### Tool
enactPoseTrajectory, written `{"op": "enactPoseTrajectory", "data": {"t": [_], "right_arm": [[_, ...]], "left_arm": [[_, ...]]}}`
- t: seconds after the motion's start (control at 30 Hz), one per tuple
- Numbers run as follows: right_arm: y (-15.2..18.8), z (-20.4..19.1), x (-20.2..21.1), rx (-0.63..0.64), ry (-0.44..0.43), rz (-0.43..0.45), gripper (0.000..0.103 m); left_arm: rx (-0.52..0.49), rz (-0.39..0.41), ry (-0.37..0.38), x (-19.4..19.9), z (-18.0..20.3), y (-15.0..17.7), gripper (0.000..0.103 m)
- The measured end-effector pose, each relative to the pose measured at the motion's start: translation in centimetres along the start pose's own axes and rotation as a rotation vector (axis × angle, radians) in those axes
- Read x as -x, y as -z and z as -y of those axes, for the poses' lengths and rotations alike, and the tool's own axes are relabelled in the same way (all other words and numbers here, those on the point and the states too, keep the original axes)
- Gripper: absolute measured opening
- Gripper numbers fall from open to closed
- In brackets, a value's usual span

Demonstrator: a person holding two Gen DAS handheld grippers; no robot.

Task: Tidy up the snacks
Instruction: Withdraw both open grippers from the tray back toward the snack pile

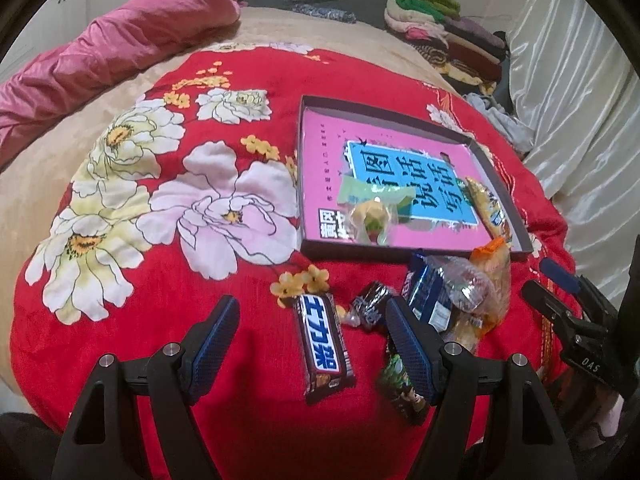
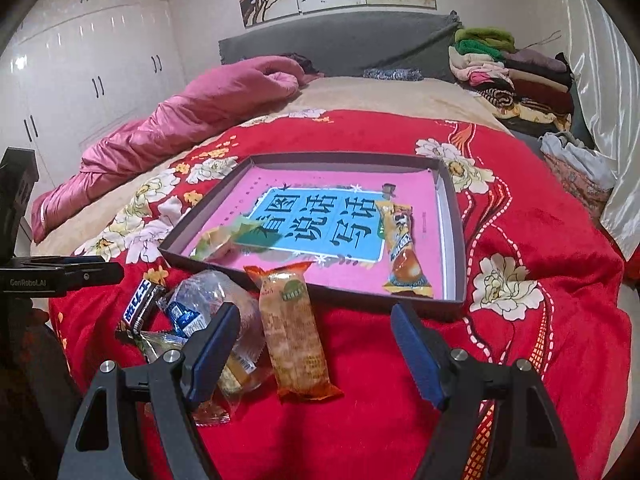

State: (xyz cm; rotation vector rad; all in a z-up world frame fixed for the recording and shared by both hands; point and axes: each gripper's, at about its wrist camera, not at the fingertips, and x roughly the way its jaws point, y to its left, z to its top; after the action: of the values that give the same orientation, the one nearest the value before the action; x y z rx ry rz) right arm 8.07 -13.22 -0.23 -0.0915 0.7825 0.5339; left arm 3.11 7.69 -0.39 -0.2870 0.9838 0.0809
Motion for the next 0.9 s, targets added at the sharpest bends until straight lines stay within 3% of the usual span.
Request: {"op": "enactPoseTrajectory", "data": {"t": [0.23,0.9], "right_arm": [[0.3,-0.2,-0.7,0.013,0.005,-0.036,0.078],[1.1,-0.7,-2.8,0.060,0.020,-0.116,0.078]], "left_arm": [[-0.002,-0.054,-0.011,-1.4,0.0,0.8,0.077],[-0.025,-0.111,-0.034,-3.6,0.2,2.0,0.077]]}}
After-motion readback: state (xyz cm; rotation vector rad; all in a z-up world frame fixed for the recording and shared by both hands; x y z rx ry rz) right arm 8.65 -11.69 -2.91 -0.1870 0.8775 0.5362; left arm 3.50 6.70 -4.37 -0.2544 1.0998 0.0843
